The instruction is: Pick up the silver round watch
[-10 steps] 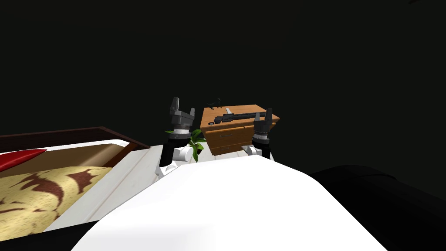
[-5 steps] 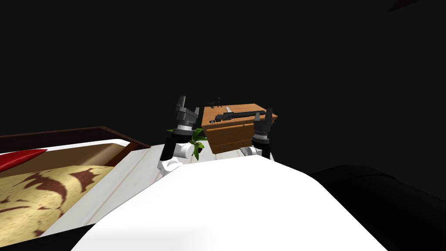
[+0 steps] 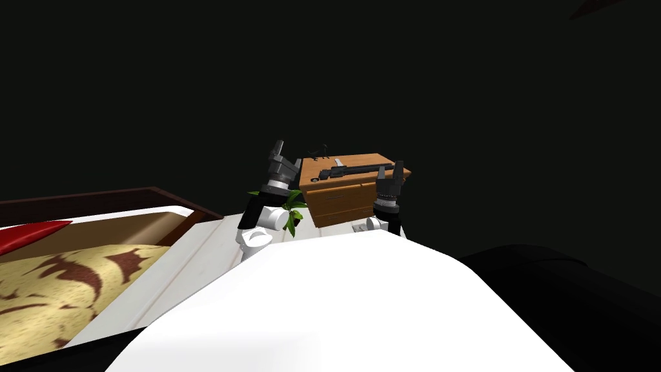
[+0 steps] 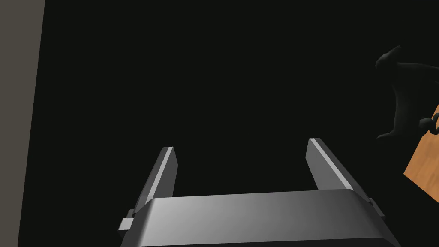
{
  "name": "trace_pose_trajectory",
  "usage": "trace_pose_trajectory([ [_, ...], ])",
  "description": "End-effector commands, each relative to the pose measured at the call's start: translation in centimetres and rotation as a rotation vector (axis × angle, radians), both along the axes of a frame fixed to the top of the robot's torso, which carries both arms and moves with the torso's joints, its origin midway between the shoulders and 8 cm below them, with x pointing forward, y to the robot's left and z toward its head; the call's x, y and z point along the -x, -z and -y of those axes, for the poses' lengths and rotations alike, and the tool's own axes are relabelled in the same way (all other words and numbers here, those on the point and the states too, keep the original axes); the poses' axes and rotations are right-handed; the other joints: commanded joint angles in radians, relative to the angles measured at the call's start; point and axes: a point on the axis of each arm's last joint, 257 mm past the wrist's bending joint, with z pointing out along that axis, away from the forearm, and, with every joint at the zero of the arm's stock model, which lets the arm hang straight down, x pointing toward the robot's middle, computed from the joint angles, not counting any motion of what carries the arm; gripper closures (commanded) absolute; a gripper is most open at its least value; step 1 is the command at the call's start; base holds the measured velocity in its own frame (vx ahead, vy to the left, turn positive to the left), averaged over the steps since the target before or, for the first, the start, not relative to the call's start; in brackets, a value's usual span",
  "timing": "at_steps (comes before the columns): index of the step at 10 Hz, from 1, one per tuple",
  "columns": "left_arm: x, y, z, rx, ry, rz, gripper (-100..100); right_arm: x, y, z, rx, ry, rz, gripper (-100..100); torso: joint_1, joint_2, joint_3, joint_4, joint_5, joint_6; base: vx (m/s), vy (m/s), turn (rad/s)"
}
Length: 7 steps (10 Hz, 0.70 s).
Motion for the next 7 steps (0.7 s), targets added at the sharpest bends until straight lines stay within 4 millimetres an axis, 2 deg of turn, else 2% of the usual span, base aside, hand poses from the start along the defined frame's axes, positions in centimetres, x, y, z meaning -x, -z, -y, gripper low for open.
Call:
trace_pose_trajectory([
  [1,-0.8,0.7,0.5,-0.006,0.017,-0.042,-100,0.0,0.0,0.0,0.0,0.0,0.0,0,0.0,0.0,0.0,0.0,0.0,0.0,-0.064,0.031,-0.021],
  [2,-1.2,0.1,1.6,0.0,0.056,-0.053,-100,0.0,0.0,0.0,0.0,0.0,0.0,0,0.001,0.001,0.001,0.0,0.0,0.0,-0.069,0.036,-0.03],
  [4,-1.9,1.3,1.7,-0.016,0.052,-0.101,-100,0.0,0.0,0.0,0.0,0.0,0.0,0,0.0,0.001,0.001,0.0,0.0,0.0,-0.023,0.013,-0.012],
  [5,-2.3,0.7,2.8,-0.012,0.089,-0.113,-100,0.0,0.0,0.0,0.0,0.0,0.0,0,-0.001,-0.001,0.0,0.0,0.0,0.0,-0.01,0.006,-0.001],
  [7,-2.8,1.8,2.9,-0.027,0.085,-0.156,-100,0.0,0.0,0.0,0.0,0.0,0.0,0,-0.001,-0.002,-0.001,0.0,0.0,0.0,-0.007,0.005,-0.004],
])
